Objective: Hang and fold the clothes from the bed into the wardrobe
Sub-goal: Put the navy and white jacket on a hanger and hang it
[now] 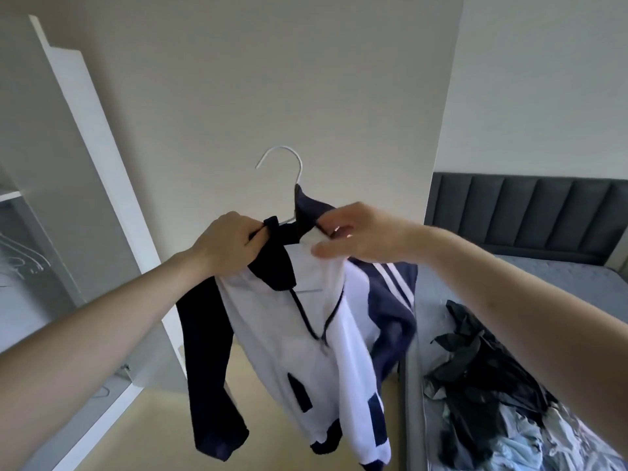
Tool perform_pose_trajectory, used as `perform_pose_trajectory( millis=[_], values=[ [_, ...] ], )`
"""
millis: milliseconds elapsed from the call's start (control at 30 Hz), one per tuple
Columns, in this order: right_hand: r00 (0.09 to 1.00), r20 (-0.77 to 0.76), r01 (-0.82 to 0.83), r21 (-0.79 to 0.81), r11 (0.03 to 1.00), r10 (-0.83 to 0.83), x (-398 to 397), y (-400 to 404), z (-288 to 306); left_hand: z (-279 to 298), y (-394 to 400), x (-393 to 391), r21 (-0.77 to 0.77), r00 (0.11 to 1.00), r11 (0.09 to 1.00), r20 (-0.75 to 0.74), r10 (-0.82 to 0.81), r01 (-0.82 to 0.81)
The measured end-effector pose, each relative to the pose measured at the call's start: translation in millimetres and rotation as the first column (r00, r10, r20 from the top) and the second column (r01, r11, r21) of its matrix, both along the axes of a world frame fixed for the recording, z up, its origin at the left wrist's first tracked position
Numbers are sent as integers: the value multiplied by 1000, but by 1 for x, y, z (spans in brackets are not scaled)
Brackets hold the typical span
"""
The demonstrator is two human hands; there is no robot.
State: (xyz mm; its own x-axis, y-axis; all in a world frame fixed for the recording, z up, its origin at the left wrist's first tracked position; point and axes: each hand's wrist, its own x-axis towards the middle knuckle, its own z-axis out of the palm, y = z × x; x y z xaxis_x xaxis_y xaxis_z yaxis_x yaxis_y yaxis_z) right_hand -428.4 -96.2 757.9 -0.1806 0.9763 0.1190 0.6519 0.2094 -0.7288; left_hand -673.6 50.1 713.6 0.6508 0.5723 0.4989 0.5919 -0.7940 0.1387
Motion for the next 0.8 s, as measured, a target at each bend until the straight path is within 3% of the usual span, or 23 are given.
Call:
perform_pose_trajectory(
  millis=[67, 167, 267, 633, 800],
  values=[
    [997, 59, -54, -6, 999, 54, 14, -5, 1, 2, -2, -3, -51, 993, 998, 107, -41, 46],
    [931, 242, 185, 329, 926, -272, 41, -5, -16, 3, -5, -6, -62, 986, 996, 156, -52, 62],
    [848, 387, 258, 297, 919, -363, 50, -6, -40, 5, -7, -5, -47, 985, 996, 156, -68, 77],
    [958, 64, 260, 203, 944, -278, 8, 9, -27, 10, -30, 47, 81, 994, 991, -39, -102, 105],
    [936, -40, 350, 211, 913, -350, 14, 10, -44, -3, -30, 44, 83, 999, 996, 45, -31, 27]
  ],
)
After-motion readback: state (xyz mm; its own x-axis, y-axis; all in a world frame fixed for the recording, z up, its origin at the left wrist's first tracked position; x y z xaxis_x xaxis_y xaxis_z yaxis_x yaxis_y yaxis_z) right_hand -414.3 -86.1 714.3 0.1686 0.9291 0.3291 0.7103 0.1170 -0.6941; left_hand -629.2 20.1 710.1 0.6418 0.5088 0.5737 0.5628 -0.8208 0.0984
